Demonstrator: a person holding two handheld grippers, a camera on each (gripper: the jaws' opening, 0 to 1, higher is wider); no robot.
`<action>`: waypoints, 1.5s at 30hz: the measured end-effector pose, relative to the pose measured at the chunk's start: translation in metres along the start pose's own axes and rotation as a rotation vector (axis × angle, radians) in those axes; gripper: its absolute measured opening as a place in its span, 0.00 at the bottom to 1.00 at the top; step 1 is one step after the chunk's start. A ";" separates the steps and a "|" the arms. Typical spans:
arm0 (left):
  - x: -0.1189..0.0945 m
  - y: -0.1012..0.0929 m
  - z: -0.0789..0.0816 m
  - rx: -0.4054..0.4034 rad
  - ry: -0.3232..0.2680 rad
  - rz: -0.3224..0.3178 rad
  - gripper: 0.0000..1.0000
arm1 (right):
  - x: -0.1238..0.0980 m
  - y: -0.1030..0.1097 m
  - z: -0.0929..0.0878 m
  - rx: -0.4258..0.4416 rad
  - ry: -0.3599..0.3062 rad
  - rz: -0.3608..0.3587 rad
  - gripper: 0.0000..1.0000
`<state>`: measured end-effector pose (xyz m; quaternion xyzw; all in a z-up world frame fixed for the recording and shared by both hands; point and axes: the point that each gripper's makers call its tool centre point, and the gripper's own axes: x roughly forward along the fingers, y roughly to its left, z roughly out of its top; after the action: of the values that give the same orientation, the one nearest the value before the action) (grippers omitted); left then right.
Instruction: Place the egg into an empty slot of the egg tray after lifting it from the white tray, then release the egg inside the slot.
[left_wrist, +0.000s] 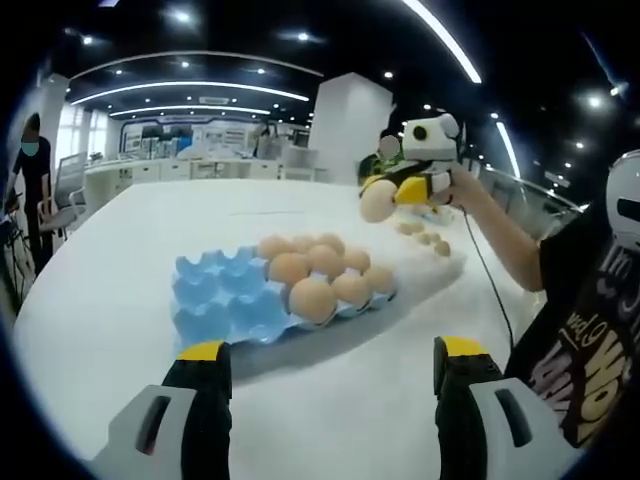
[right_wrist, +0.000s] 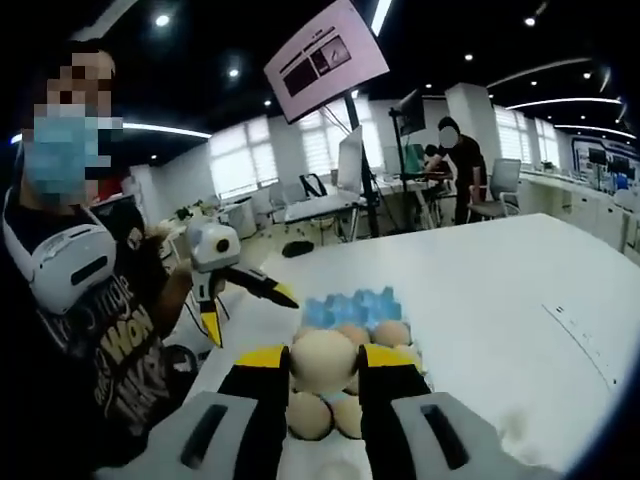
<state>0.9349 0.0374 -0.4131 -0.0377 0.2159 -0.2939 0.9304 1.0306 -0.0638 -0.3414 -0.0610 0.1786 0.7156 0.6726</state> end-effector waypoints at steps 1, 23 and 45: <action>0.000 0.000 0.000 -0.002 -0.001 0.001 0.84 | 0.006 0.002 0.002 -0.001 -0.004 0.018 0.28; -0.003 0.005 -0.004 -0.014 -0.003 0.010 0.84 | 0.062 0.020 0.001 -0.021 0.035 0.093 0.28; -0.008 0.009 -0.009 -0.031 -0.011 0.021 0.84 | 0.112 0.022 -0.001 -0.079 0.124 0.135 0.28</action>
<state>0.9299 0.0504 -0.4198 -0.0515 0.2155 -0.2806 0.9339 0.9987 0.0410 -0.3750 -0.1195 0.1951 0.7606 0.6076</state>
